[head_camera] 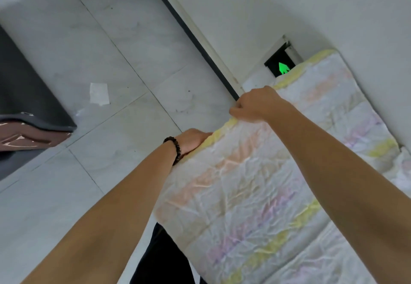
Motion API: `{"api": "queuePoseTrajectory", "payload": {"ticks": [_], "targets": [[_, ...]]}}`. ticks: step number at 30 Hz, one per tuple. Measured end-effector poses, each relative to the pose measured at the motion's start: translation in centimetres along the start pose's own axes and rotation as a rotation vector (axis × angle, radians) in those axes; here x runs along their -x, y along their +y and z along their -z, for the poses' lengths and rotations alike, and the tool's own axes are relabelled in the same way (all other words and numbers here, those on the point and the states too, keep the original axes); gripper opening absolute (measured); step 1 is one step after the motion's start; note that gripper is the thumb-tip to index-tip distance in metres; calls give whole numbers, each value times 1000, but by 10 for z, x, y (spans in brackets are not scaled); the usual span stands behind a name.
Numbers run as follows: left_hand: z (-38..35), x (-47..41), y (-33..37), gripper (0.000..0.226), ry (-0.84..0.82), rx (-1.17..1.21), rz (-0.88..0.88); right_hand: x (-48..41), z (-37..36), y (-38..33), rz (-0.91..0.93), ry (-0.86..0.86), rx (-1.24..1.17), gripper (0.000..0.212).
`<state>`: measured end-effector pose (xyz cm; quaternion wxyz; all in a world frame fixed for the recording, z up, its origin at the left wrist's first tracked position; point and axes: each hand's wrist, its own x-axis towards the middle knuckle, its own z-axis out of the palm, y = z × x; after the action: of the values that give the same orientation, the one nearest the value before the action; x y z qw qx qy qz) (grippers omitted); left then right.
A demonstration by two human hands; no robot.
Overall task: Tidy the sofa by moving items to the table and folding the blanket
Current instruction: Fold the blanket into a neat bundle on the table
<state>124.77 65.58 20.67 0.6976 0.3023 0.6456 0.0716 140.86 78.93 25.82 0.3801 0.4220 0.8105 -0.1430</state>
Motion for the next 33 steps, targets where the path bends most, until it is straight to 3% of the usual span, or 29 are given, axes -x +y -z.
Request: {"api": "queuePoseTrajectory", "payload": {"ticks": [1, 3, 4, 6, 8, 11, 14, 17, 21, 24, 28, 30, 33], "targets": [[-1, 0, 4, 40, 258, -42, -81, -5, 0, 1, 2, -18, -5, 32], [2, 9, 9, 30, 715, -74, -297, -17, 0, 1, 32, -34, 14, 54], [4, 15, 10, 26, 835, -112, -396, -21, 2, -1, 53, -28, -4, 61], [7, 31, 13, 20, 931, -281, -542, -22, 8, -6, 72, -34, -35, 50], [7, 46, 13, 18, 971, -477, -631, -20, 15, -6, 83, 60, -17, 31], [1, 66, 10, 25, 1000, -681, -681, -5, 29, 16, 82, 324, 82, 27], [-9, 82, -3, 34, 985, -855, -643, 22, 33, 54, 47, 495, 210, 22], [-26, 100, -20, 28, 941, -1043, -515, 56, 19, 85, -14, 575, 349, 16], [-47, 139, -40, 17, 908, -1111, -320, 111, -16, 109, -118, 695, 243, 14], [-68, 171, -57, 18, 1053, -1097, -419, 150, -55, 119, -183, 817, 87, 24], [-127, 192, -95, 12, 1106, -1126, -481, 188, -131, 120, -365, 723, -178, 17], [-163, 189, -116, 17, 986, -1163, -453, 199, -164, 116, -384, 612, -304, 13], [-199, 180, -130, 24, 797, -1229, -428, 206, -186, 106, -366, 519, -443, 30]]}}
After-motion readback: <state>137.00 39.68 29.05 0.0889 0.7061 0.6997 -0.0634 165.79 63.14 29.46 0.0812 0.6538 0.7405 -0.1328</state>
